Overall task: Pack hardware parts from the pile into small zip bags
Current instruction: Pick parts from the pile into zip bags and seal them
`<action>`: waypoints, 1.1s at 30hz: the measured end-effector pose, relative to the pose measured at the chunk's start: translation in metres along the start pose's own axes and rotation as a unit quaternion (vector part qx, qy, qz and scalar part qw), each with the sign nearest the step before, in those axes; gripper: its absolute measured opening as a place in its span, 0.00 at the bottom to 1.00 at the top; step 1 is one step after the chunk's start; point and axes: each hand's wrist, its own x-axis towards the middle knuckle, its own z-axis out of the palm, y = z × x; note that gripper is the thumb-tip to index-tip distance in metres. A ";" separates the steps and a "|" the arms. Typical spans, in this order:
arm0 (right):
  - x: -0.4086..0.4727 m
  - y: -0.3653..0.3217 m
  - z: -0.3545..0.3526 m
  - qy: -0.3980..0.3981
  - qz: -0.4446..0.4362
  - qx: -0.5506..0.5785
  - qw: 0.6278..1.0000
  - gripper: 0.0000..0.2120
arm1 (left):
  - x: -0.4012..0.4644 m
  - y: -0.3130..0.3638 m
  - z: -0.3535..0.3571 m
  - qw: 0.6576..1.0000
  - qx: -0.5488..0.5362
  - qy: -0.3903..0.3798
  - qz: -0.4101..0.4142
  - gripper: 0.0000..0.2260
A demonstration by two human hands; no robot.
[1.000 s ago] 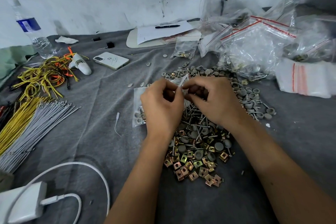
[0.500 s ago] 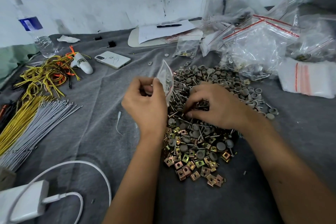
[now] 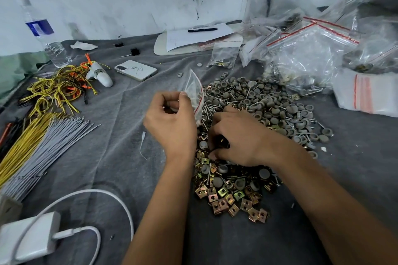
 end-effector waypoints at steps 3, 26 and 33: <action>-0.003 0.002 0.003 -0.001 -0.012 0.057 0.998 0.06 | -0.001 0.001 0.000 1.000 0.001 -0.003 0.001 0.09; -0.001 -0.001 0.007 0.004 -0.039 0.035 0.999 0.06 | -0.001 -0.004 -0.001 0.998 0.021 -0.051 0.010 0.10; -0.007 0.018 -0.001 0.265 0.021 0.349 0.898 0.05 | -0.003 -0.006 0.001 0.991 0.051 -0.111 0.047 0.08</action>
